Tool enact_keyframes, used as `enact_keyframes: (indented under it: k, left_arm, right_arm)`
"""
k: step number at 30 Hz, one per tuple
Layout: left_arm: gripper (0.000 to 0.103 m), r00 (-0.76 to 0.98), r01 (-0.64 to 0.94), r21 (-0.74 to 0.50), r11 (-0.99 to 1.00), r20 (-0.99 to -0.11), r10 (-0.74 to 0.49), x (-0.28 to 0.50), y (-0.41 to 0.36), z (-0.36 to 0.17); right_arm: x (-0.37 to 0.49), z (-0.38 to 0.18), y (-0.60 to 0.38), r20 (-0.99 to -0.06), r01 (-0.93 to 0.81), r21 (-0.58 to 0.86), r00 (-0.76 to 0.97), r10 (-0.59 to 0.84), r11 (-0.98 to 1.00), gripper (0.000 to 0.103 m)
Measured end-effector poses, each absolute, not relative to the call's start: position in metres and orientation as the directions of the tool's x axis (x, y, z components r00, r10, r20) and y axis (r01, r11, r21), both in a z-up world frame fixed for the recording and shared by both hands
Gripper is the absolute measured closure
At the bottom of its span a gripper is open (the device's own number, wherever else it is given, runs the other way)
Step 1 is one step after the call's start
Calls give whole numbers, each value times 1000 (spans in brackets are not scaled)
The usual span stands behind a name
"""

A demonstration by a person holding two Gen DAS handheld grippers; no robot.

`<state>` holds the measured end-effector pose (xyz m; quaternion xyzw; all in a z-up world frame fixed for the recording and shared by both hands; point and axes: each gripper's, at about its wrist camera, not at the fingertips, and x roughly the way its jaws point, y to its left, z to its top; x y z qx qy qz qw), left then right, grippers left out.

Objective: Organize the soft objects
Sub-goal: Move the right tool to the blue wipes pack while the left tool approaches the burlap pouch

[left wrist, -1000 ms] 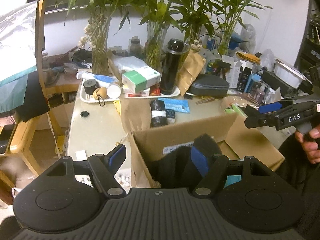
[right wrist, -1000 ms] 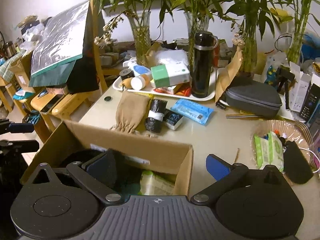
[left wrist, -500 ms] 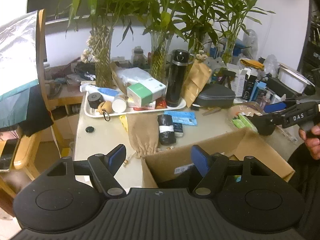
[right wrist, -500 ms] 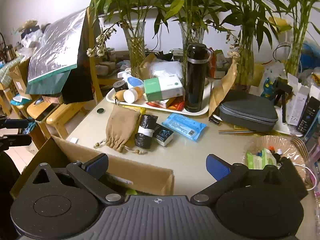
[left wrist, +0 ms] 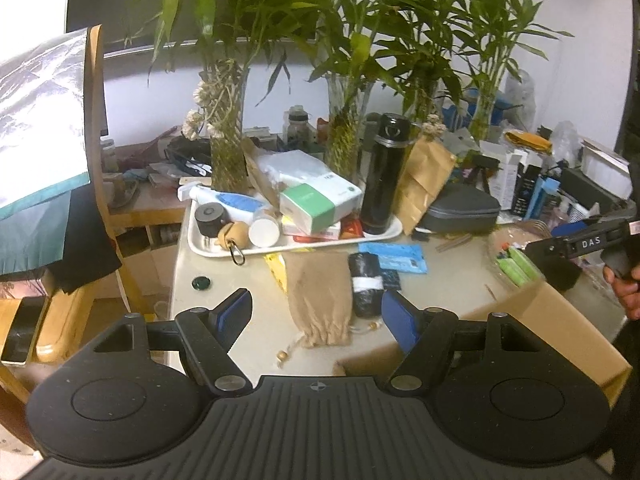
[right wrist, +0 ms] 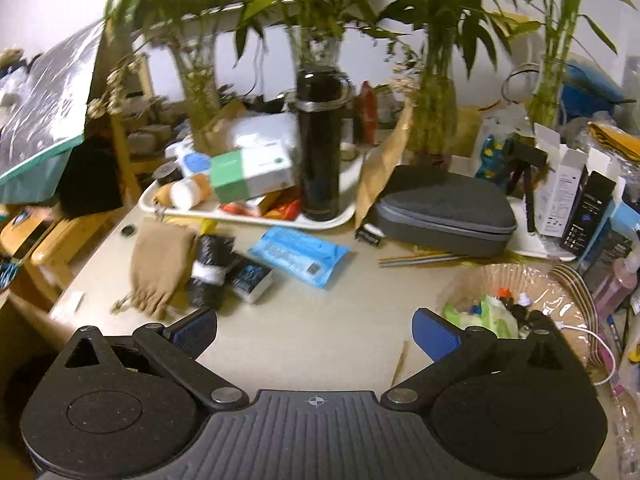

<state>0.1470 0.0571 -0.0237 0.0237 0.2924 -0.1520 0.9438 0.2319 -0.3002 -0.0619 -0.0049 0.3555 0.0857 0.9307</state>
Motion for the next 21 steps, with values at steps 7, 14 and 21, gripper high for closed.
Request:
enact_keyframes:
  k: [7,14,21]
  left_arm:
    - [32,814,253,-9,967,-539,-218,192,60,-37]
    - [32,842,187,-20,982,-512,-171,234,68,-53]
    - [32,845,87,-22,996,-528,-85,246,84,-73]
  right_arm:
    - [280,-83,-304,-660,-144,-1,744,107,990,0]
    - [320,-107,-299,-674,-137,-24,734,85,990,0]
    - [335,-123,-297,-682,-162,-2,722,117,987,0]
